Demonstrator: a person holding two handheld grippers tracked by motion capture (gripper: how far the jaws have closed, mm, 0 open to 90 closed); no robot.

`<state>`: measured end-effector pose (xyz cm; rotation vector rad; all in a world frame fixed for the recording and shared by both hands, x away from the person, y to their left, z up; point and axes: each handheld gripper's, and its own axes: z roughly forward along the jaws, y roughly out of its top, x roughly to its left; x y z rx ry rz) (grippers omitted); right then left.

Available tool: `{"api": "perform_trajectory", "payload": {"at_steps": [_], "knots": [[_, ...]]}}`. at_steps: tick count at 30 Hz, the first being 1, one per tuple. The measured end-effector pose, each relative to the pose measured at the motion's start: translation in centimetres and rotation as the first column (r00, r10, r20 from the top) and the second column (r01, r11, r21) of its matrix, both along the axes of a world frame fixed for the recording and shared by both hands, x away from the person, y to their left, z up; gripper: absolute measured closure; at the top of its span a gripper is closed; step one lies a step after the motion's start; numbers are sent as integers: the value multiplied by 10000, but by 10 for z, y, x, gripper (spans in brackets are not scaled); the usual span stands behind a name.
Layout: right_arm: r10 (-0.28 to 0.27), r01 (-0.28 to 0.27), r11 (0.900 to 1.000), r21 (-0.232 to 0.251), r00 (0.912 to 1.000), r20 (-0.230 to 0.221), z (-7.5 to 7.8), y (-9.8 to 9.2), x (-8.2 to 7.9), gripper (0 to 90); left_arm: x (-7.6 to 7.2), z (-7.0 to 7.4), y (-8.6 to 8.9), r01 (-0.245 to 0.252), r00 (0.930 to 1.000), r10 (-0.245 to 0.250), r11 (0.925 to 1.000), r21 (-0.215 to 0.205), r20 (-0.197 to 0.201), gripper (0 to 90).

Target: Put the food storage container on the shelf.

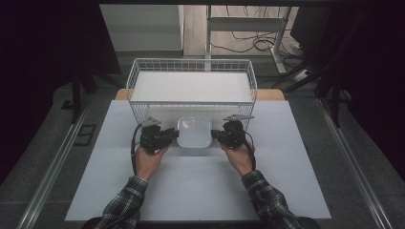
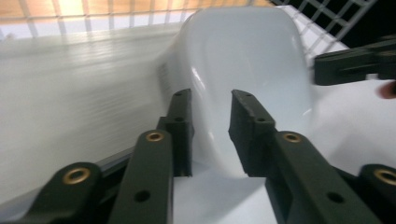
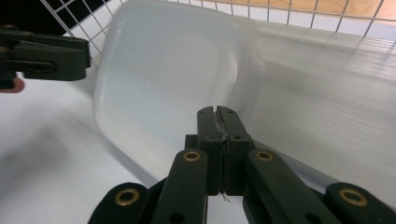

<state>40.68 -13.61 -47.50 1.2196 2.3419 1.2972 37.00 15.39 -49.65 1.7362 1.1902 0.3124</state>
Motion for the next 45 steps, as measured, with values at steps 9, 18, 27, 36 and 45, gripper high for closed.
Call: {"api": "perform_trajectory", "payload": {"at_steps": [9, 18, 27, 36, 45], "knots": [[-81, 80, 9999, 94, 9999, 109, 0, -1, 3, 804, 8, -6, 3, 152, 9993, -165, 9992, -375, -346, 657], [-191, 183, 9996, 229, 9993, 323, 0, 1, 9, 764, 16, -5, -3, 337, 9986, -354, 9984, -443, -390, 658], [-348, 339, 9993, 165, 9979, 547, 3, 2, 18, 713, 22, -1, -4, 144, 9997, -150, 9994, -323, -196, 662], [82, -101, 9996, 252, 9972, 746, 13, 1, 8, 805, 35, 3, -7, -132, 9999, 131, 9998, -172, -66, 647], [1684, -1684, 9857, -42, 9845, 494, 2, 17, -21, 887, 20, 11, 1, -235, 9997, 239, 9991, -347, 102, 491]]}}
